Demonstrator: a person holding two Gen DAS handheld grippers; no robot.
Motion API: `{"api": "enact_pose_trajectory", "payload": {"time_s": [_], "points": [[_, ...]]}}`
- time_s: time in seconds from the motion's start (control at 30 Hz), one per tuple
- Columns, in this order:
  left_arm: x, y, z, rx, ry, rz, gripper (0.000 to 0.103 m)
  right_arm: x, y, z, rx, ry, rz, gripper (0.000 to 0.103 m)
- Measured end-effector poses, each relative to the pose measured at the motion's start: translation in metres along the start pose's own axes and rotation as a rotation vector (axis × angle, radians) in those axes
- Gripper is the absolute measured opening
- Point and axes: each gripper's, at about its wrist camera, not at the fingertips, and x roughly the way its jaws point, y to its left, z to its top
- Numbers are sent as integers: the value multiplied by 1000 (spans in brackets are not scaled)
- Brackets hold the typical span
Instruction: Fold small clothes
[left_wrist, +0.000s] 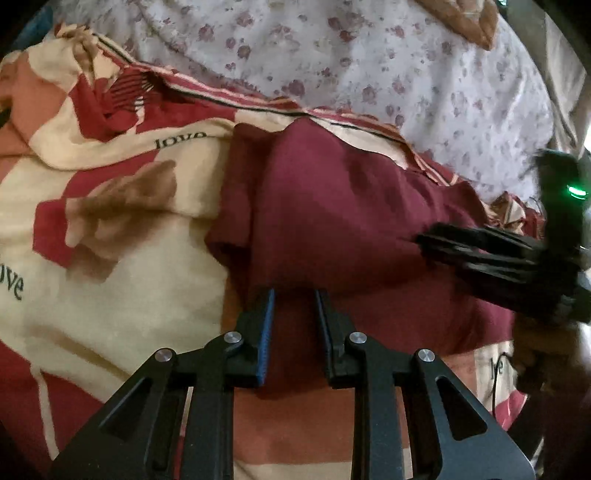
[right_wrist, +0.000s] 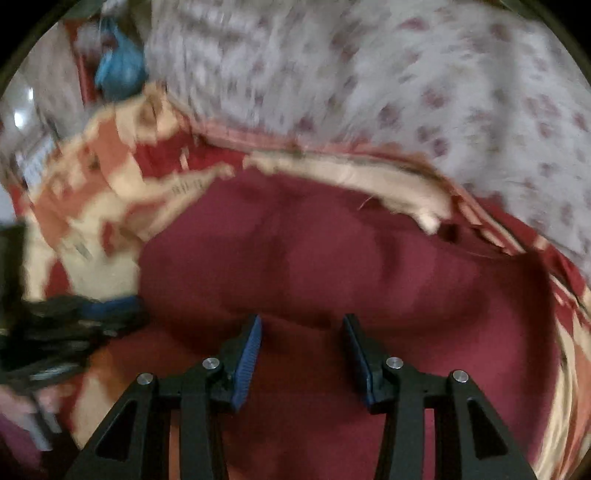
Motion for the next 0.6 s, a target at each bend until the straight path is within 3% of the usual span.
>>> {"api": "enact_pose_trajectory", "payload": {"time_s": [0.2, 0.37, 0.47, 0.5, 0.6], "points": [[2, 8, 2, -30, -15, -67, 21, 22, -12, 44, 52, -21, -54, 44], [2, 16, 7, -84, -1, -128, 21, 25, -2, 82, 109, -68, 62, 44], [3, 18, 10, -99, 5, -148, 21, 33, 11, 102, 96, -79, 94, 58], [3, 19, 11, -97, 5, -149, 21, 40, 15, 109, 73, -70, 92, 69], [3, 17, 11, -90, 4, -148, 21, 62, 24, 119, -1, -16, 34, 72]]}}
